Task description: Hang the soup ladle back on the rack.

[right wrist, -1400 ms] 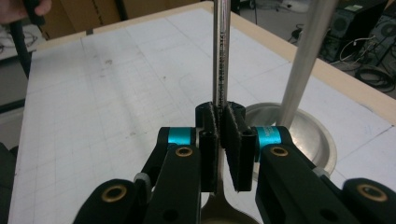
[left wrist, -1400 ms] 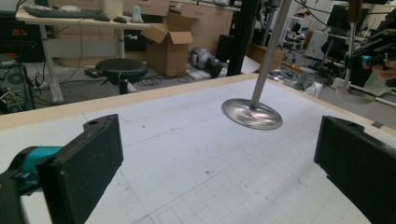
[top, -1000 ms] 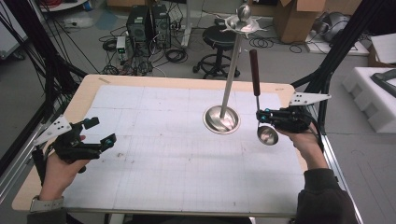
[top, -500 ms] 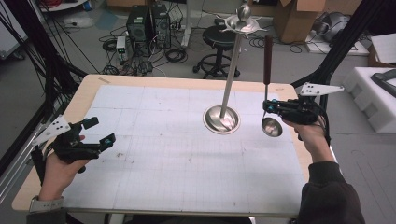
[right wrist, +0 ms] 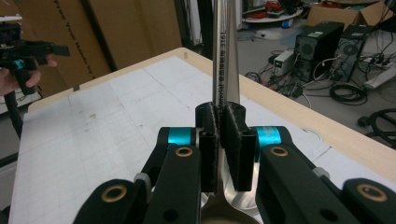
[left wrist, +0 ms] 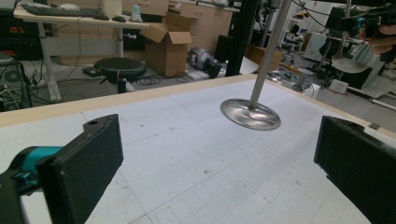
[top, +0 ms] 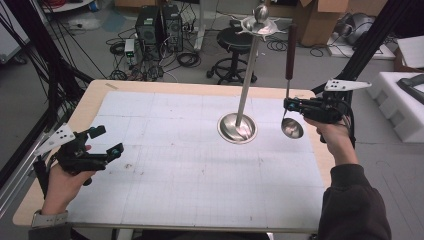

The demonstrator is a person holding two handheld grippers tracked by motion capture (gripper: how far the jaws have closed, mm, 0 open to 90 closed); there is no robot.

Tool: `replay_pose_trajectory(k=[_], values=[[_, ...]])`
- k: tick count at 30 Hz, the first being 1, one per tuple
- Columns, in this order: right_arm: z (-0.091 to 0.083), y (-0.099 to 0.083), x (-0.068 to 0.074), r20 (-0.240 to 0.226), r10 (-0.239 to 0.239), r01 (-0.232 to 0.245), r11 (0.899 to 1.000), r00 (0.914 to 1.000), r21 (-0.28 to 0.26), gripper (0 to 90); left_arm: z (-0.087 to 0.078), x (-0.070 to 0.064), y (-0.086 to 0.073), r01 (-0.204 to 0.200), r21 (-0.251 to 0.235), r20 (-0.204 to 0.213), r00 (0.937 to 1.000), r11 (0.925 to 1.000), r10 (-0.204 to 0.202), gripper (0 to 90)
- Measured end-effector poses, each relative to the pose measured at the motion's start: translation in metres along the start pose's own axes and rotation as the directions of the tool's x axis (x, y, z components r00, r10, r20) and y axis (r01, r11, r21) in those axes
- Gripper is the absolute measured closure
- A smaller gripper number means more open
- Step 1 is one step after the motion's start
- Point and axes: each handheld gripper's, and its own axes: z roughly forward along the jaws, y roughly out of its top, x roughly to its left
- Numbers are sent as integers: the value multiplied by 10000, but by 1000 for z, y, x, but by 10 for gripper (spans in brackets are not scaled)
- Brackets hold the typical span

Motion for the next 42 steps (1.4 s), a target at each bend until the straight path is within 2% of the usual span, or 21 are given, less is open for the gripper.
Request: replay_pose_trajectory(k=[8,20,31,42], values=[[4,-1,-2,-16,142,-142,9999,9999,33,842,0,1,-1,-25,8,-26,10000,10000,25,18],[12,0,-1,-146,100,-98,9998,9998,156,842,0,1,-1,-42,88,-34,10000,10000,42,18],[22,4,2,-236,-32,38,9997,9997,229,842,0,1,-1,-33,118,-31,10000,9999,33,18],[36,5,4,-226,86,-75,9988,9997,478,842,3,0,-2,-61,233,-8,10000,9997,61,18]])
